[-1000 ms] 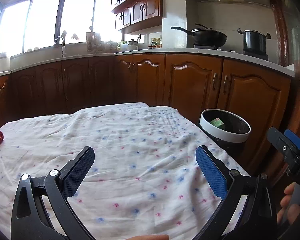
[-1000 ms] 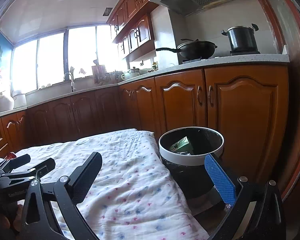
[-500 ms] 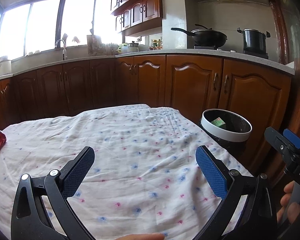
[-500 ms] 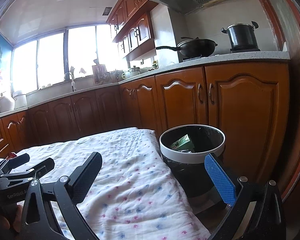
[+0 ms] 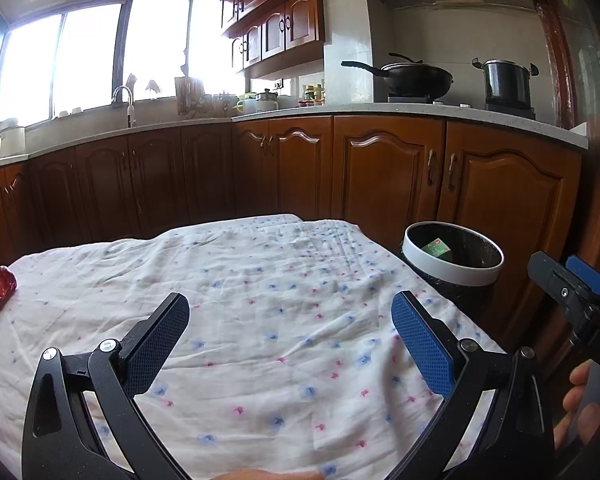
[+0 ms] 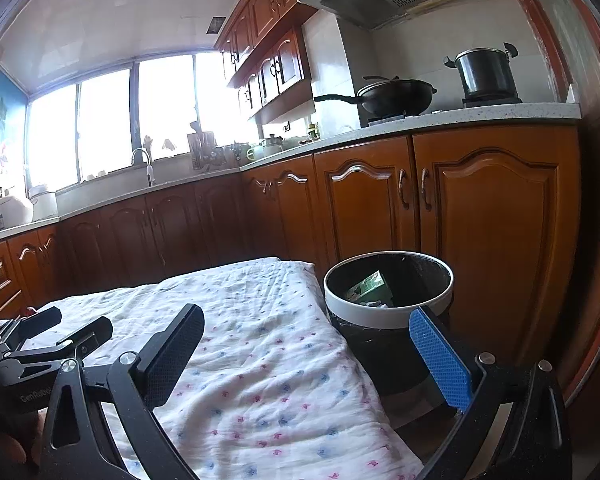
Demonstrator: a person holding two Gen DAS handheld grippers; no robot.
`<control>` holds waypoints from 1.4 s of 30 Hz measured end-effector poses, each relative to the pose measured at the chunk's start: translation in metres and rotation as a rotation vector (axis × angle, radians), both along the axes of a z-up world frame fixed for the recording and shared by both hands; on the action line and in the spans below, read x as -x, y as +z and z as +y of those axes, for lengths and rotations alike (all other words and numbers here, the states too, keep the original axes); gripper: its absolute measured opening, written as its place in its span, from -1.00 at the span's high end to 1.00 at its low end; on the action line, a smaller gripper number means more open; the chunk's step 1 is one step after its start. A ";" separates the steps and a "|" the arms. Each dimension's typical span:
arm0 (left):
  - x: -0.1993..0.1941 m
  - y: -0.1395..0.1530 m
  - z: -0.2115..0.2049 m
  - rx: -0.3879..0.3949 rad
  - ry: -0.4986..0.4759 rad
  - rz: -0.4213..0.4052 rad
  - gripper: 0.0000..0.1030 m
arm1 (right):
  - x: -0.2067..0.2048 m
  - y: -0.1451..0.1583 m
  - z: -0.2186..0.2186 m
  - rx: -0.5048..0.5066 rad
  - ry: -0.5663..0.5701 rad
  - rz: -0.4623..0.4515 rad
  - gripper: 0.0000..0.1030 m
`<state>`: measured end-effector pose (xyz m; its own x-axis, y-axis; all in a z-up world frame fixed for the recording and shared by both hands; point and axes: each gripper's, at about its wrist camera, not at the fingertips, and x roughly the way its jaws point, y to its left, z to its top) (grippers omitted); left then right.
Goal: Collect trash
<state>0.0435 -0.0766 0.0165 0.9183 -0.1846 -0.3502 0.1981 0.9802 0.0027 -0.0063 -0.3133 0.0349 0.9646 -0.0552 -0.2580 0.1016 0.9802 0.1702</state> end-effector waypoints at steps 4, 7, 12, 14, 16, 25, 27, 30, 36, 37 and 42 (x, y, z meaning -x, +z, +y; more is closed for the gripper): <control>0.001 0.000 -0.001 0.000 0.001 0.003 -1.00 | 0.000 0.000 0.001 -0.001 0.003 0.005 -1.00; 0.000 0.001 0.000 0.001 0.000 0.001 -1.00 | 0.000 0.001 0.002 0.001 0.002 0.002 -1.00; 0.002 0.001 -0.001 0.000 0.004 -0.001 -1.00 | 0.000 0.001 0.002 -0.003 0.003 0.002 -1.00; 0.002 0.001 -0.001 -0.001 -0.003 0.001 -1.00 | 0.001 0.001 0.001 -0.004 0.004 0.002 -1.00; 0.001 0.000 -0.002 -0.003 -0.003 0.004 -1.00 | 0.001 0.001 0.002 -0.004 0.004 0.001 -1.00; -0.001 0.000 -0.005 -0.007 -0.005 0.010 -1.00 | 0.002 0.002 0.002 -0.007 0.007 -0.003 -1.00; 0.000 0.000 -0.005 -0.007 -0.006 0.009 -1.00 | 0.003 0.002 0.002 -0.008 0.008 -0.005 -1.00; -0.001 -0.001 -0.006 -0.007 -0.006 0.010 -1.00 | 0.003 0.003 0.003 -0.008 0.009 -0.004 -1.00; -0.001 0.000 -0.006 -0.007 -0.005 0.009 -1.00 | 0.003 0.003 0.003 -0.010 0.011 -0.004 -1.00; -0.001 0.000 -0.006 -0.008 -0.005 0.009 -1.00 | 0.003 0.003 0.003 -0.010 0.011 -0.004 -1.00; -0.001 0.000 -0.006 -0.006 -0.005 0.010 -1.00 | 0.003 0.003 0.003 -0.009 0.011 -0.003 -1.00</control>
<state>0.0443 -0.0829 0.0161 0.9137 -0.1871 -0.3609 0.2030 0.9792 0.0065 -0.0094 -0.3100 0.0380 0.9659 -0.0420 -0.2553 0.0899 0.9797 0.1792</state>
